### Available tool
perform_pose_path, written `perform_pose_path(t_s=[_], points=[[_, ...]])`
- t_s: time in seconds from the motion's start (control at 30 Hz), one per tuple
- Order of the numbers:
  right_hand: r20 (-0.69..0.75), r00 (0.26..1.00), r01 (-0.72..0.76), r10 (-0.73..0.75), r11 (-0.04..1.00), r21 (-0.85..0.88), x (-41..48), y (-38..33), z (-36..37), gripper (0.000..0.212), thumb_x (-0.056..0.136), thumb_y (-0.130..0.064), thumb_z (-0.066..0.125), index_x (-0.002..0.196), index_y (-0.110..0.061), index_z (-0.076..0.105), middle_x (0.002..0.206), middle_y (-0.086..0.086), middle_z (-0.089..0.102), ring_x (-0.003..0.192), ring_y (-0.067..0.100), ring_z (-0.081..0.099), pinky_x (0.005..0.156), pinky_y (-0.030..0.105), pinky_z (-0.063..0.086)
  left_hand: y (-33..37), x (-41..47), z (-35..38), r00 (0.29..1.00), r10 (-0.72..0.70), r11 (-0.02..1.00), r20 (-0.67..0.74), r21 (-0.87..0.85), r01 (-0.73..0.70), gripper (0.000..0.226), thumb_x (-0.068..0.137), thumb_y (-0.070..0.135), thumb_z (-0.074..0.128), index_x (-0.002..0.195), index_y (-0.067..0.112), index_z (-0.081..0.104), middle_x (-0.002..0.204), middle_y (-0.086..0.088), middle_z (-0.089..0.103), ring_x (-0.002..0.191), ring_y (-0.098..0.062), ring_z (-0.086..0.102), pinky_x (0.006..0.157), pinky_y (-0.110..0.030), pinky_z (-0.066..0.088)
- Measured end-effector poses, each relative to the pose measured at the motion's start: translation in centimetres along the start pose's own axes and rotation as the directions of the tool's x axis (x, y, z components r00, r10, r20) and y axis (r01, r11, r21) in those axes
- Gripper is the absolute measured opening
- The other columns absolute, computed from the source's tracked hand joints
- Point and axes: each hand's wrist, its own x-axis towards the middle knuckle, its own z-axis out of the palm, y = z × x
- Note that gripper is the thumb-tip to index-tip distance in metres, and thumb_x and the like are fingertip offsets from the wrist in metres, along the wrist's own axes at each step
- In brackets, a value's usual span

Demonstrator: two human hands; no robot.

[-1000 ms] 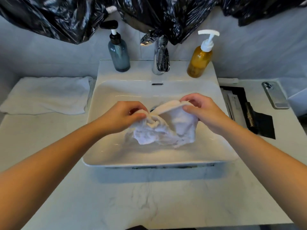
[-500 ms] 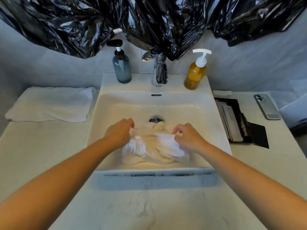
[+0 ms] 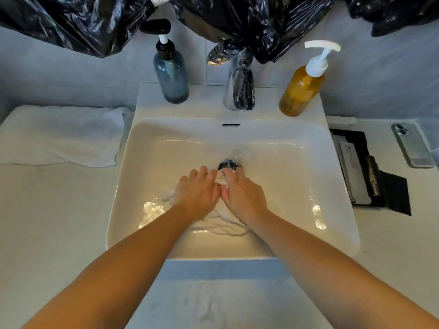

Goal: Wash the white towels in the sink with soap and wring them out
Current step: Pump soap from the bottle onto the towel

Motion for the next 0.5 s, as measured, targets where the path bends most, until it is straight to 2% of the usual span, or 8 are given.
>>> perform_pose_path(t_s=[0.07, 0.17, 0.27, 0.33, 0.4, 0.47, 0.5], points=[[-0.010, 1.000, -0.005, 0.005, 0.998, 0.059, -0.1, 0.1, -0.4, 0.049, 0.100, -0.047, 0.036, 0.140, -0.020, 0.043, 0.132, 0.007, 0.050, 0.091, 0.028, 0.065, 0.063, 0.036, 0.048, -0.2, 0.5, -0.2, 0.999, 0.039, 0.999, -0.010, -0.034, -0.039, 0.066, 0.086, 0.045, 0.003, 0.122, 0.016, 0.050, 0.110, -0.005, 0.053, 0.091, -0.026, 0.054, 0.069, -0.039, 0.046], [0.031, 0.996, -0.083, 0.078, 0.975, 0.206, -0.4, 0.0, -1.7, 0.054, 0.097, -0.049, 0.051, 0.140, -0.018, 0.042, 0.136, 0.004, 0.048, 0.103, 0.027, 0.061, 0.079, 0.037, 0.046, -1.2, 0.4, -0.8, 1.000, 0.022, 0.984, -0.007, -0.177, -0.023, 0.059, 0.085, 0.049, 0.019, 0.118, 0.014, 0.053, 0.109, -0.007, 0.052, 0.091, -0.028, 0.054, 0.072, -0.041, 0.047], [0.158, 0.983, -0.104, 0.093, 0.993, 0.063, 0.3, 0.1, -4.5, 0.060, 0.084, -0.065, 0.059, 0.123, -0.019, 0.053, 0.118, 0.000, 0.053, 0.103, 0.023, 0.054, 0.089, 0.040, 0.038, -1.9, 0.0, -2.6, 0.986, 0.124, 0.967, -0.114, -0.209, -0.145, 0.046, 0.077, 0.047, 0.048, 0.099, 0.011, 0.064, 0.105, -0.011, 0.055, 0.093, -0.031, 0.053, 0.077, -0.041, 0.044], [0.204, 0.979, -0.026, 0.024, 1.000, 0.006, 0.6, 0.5, -6.6, 0.061, 0.073, -0.069, 0.069, 0.108, -0.020, 0.055, 0.102, -0.004, 0.051, 0.095, 0.019, 0.048, 0.085, 0.038, 0.036, -2.2, -0.2, -4.3, 0.977, 0.189, 0.919, -0.095, -0.335, -0.210, 0.030, 0.076, 0.035, 0.071, 0.094, 0.012, 0.061, 0.101, -0.006, 0.057, 0.090, -0.028, 0.053, 0.078, -0.039, 0.043], [0.294, 0.956, -0.020, -0.020, 0.991, 0.132, 0.4, 1.0, -8.3, 0.052, 0.073, -0.053, 0.079, 0.100, -0.020, 0.050, 0.093, -0.006, 0.047, 0.086, 0.017, 0.045, 0.072, 0.030, 0.035, -2.3, -0.4, -6.6, 0.978, 0.204, 0.820, 0.043, -0.553, -0.147, 0.035, 0.078, 0.026, 0.079, 0.099, 0.018, 0.052, 0.091, 0.002, 0.054, 0.080, -0.019, 0.050, 0.071, -0.031, 0.043], [0.370, 0.929, -0.114, -0.013, 0.940, 0.321, 0.1, 1.6, -9.3, 0.044, 0.076, -0.033, 0.083, 0.100, -0.019, 0.048, 0.090, -0.006, 0.050, 0.081, 0.016, 0.047, 0.064, 0.027, 0.036, -2.7, -0.1, -8.3, 0.978, 0.178, 0.791, 0.109, -0.608, -0.076, 0.038, 0.083, 0.023, 0.077, 0.110, 0.022, 0.049, 0.083, 0.004, 0.050, 0.072, -0.014, 0.046, 0.066, -0.026, 0.041], [0.367, 0.930, -0.141, -0.009, 0.914, 0.380, -0.1, 1.8, -9.7, 0.043, 0.076, -0.027, 0.082, 0.103, -0.020, 0.050, 0.095, -0.005, 0.053, 0.085, 0.017, 0.050, 0.067, 0.028, 0.038, -2.9, 0.0, -9.0, 0.978, 0.178, 0.799, 0.105, -0.596, -0.082, 0.036, 0.087, 0.022, 0.074, 0.116, 0.021, 0.052, 0.084, 0.002, 0.052, 0.072, -0.014, 0.046, 0.066, -0.025, 0.040]])
